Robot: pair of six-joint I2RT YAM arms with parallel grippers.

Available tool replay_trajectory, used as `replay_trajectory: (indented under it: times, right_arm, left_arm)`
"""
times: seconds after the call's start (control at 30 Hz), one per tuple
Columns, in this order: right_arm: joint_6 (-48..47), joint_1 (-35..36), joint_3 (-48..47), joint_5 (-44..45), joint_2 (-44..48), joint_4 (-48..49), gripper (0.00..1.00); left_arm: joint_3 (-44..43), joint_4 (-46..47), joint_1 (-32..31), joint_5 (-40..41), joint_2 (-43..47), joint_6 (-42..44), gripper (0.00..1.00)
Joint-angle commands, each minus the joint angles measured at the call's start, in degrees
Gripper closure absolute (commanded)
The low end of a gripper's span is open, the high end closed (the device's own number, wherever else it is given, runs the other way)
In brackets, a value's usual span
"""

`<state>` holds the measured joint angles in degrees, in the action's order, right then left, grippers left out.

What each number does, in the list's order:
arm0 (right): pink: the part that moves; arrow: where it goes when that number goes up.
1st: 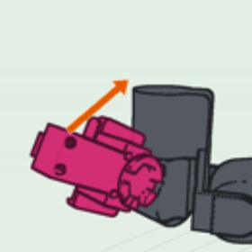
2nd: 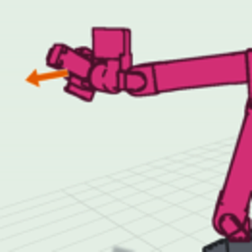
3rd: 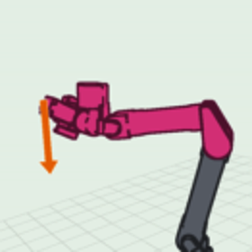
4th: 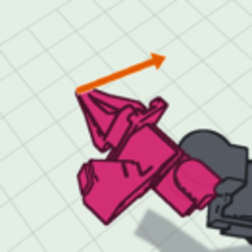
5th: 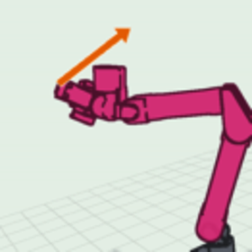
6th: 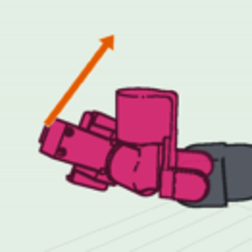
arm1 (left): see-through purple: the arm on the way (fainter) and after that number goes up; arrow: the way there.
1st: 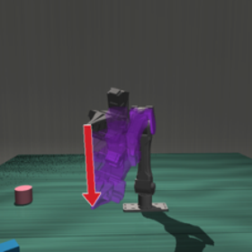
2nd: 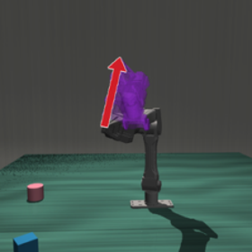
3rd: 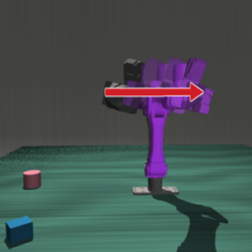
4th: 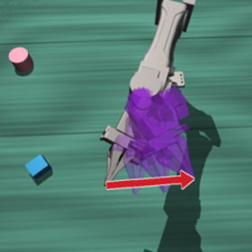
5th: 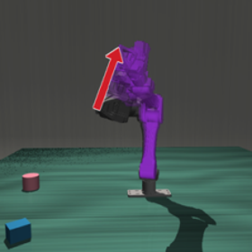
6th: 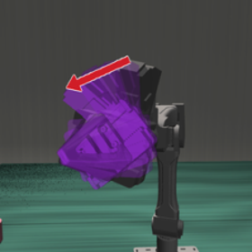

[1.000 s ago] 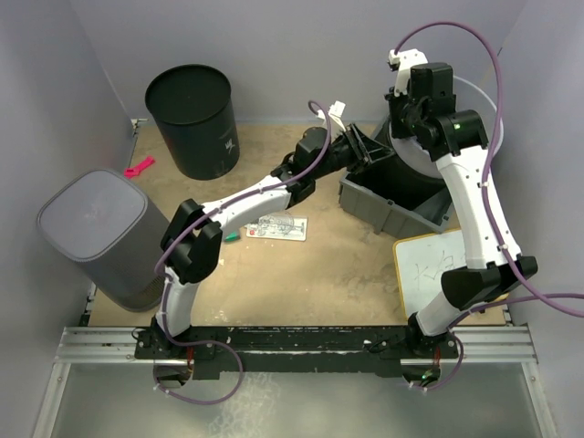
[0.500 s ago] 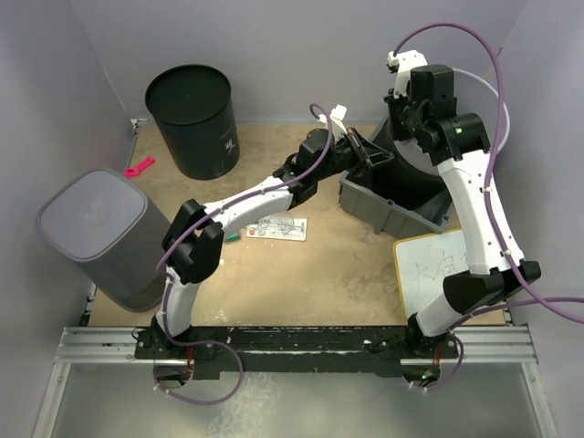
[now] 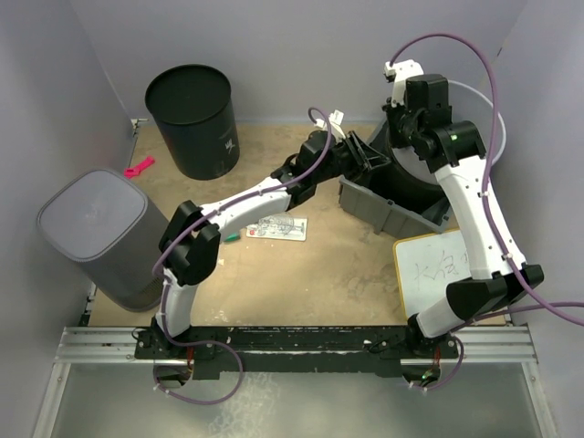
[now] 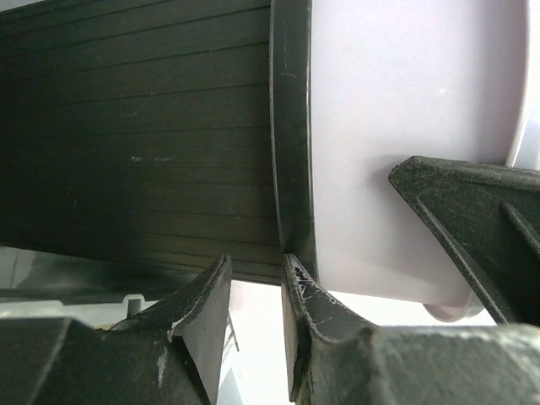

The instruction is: Turn the large container upside down

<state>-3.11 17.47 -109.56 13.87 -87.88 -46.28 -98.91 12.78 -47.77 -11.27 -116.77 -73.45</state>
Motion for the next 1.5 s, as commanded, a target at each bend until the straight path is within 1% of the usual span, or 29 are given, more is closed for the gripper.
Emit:
replay_trajectory:
  times: [0.0, 0.1, 0.17, 0.6, 0.73, 0.9, 1.03, 1.17, 1.3, 1.47]
  right_arm:
    - [0.8, 2.0, -1.3, -1.8, 4.1, 7.1, 1.0]
    - [1.1, 2.1, -1.2, -2.1, 4.0, 7.4, 1.0]
    - [1.3, 2.0, -1.2, -2.4, 3.8, 7.4, 1.0]
    - [1.5, 2.0, -1.6, -2.9, 3.4, 7.2, 1.0]
    - [1.6, 2.0, -1.7, -3.2, 3.4, 7.2, 1.0]
    - [2.2, 2.1, -1.6, -4.2, 3.5, 7.5, 1.0]
    - [2.2, 2.6, -1.5, -4.0, 3.5, 7.2, 1.0]
    - [1.8, 3.2, -1.1, -2.4, 3.9, 7.0, 1.0]
    - [0.7, 3.8, -0.6, -1.0, 5.0, 7.3, 1.0]
    - [-1.2, 4.2, -0.2, 1.2, 6.4, 7.7, 1.0]
  left_arm:
    - [0.5, 1.8, -0.5, 3.5, 4.9, 1.8, 0.7]
    - [0.6, 1.9, -0.9, 2.9, 4.6, 1.5, 0.65]
    - [0.4, 2.0, -1.4, 2.8, 4.4, 1.4, 0.64]
    - [-0.6, 3.7, -2.9, 3.2, 4.3, 0.6, 0.67]
    - [-1.6, 3.5, -3.3, 3.2, 2.9, -0.4, 0.71]
    - [-1.6, 3.0, -3.4, 4.4, 1.2, -2.3, 0.78]
    - [-1.5, 2.7, -3.4, 5.6, 0.0, -5.1, 0.84]
    - [-0.9, 2.7, -3.4, 6.5, -1.3, -8.6, 0.93]
    - [-0.3, 2.7, -3.4, 7.6, -2.0, -10.3, 1.0]
    - [1.3, 2.3, -3.0, 8.9, -2.1, -11.2, 1.0]
